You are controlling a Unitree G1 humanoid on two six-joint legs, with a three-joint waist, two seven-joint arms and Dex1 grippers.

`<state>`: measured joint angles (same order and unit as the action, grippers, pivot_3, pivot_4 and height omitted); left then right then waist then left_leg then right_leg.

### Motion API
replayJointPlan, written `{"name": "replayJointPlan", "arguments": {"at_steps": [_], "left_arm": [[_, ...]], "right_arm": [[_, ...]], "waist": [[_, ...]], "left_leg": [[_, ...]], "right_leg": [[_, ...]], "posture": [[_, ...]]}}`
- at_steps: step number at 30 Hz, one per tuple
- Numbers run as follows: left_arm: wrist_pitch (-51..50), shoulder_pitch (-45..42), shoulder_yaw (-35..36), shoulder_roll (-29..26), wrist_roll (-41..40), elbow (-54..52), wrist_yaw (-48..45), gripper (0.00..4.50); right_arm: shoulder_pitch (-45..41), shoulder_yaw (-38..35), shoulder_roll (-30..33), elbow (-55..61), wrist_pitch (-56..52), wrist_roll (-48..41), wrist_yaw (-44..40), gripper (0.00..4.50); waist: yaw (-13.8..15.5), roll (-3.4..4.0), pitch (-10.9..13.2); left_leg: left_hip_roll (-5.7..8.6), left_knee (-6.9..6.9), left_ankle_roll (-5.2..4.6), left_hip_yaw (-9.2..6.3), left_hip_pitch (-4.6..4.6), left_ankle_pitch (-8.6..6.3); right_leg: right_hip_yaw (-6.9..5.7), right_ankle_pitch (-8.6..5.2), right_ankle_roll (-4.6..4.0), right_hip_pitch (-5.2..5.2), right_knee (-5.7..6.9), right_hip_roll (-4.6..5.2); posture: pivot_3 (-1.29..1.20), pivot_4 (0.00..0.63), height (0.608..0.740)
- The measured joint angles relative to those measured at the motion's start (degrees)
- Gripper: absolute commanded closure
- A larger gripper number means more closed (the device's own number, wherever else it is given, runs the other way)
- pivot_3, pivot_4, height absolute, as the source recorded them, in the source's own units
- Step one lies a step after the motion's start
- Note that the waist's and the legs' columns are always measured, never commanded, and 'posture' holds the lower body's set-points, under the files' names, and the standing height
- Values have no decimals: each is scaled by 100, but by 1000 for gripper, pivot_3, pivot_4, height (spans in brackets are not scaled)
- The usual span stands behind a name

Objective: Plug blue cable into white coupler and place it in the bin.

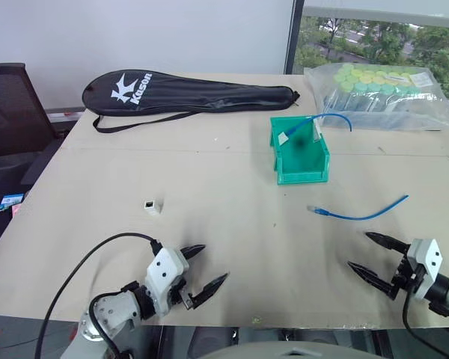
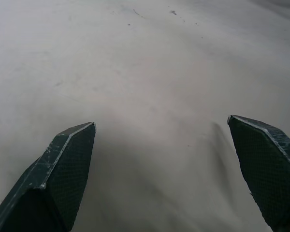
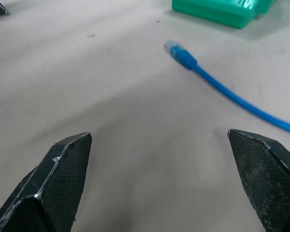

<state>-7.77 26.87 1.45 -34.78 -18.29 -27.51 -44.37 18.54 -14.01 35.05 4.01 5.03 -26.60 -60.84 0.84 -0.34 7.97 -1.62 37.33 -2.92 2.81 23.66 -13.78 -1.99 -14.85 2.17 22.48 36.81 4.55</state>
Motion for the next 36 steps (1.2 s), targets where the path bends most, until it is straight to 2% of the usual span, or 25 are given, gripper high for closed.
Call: {"name": "replayJointPlan", "arguments": {"at_steps": [4, 9, 13, 16, 23, 30, 36], "left_arm": [[-340, -509, 206, -451, -359, -133, -321, 0], [-875, -1459, 349, -1250, -963, -278, -1067, 0], [-1216, -2228, 364, -1770, -1366, -227, -1755, 0], [-1341, -2677, 362, -1940, -1448, -28, -2062, 0], [-1499, -3068, 292, -1971, -1448, 136, -2299, 0], [-1600, -3095, 281, -1972, -1446, 136, -2310, 0], [-1656, -3288, 179, -2008, -1372, 193, -2465, 0]], "right_arm": [[-697, 236, 111, 82, -470, -6, 109, 62], [-2091, 954, 430, -82, -1247, 620, 351, 62], [-2992, 1485, 500, -556, -1621, 842, 98, 62], [-3361, 1782, 491, -819, -1773, 958, -50, 999], [-3468, 2117, 489, -950, -1692, 1246, -266, 4455], [-3534, 2340, 328, -830, -1613, 1382, -294, 4455], [-4177, 3219, -282, -565, -2027, 1564, -504, 4455]], "waist": [[-5, 2, 7], [-6, 3, 9], [4, -3, 14], [-5, -4, 19], [-10, -7, 25], [-20, -14, 29], [-53, -25, 39]], "left_leg": [[-4, 9, 1, -1, -4, 1], [-3, 11, 1, 4, -2, 2], [-1, 9, 2, -1, 9, 2], [-2, 6, 1, -1, 9, 2], [-5, 5, 2, 2, 8, 1], [-14, 13, 4, 4, 0, 3], [-34, 15, 13, 5, -2, 8]], "right_leg": [[3, 3, -4, 1, 6, -9], [3, 6, -7, 8, 9, -44], [-2, 16, 14, 14, 9, -55], [-1, 16, 18, 16, 9, -61], [3, 16, 22, 16, 10, -65], [9, 16, 21, 16, 29, -73], [12, 16, 18, 31, 61, -95]], "posture": [[0, 150, 740], [0, 150, 740], [0, 150, 740], [0, 150, 740], [0, 150, 740], [0, 150, 740], [0, 150, 740]]}}
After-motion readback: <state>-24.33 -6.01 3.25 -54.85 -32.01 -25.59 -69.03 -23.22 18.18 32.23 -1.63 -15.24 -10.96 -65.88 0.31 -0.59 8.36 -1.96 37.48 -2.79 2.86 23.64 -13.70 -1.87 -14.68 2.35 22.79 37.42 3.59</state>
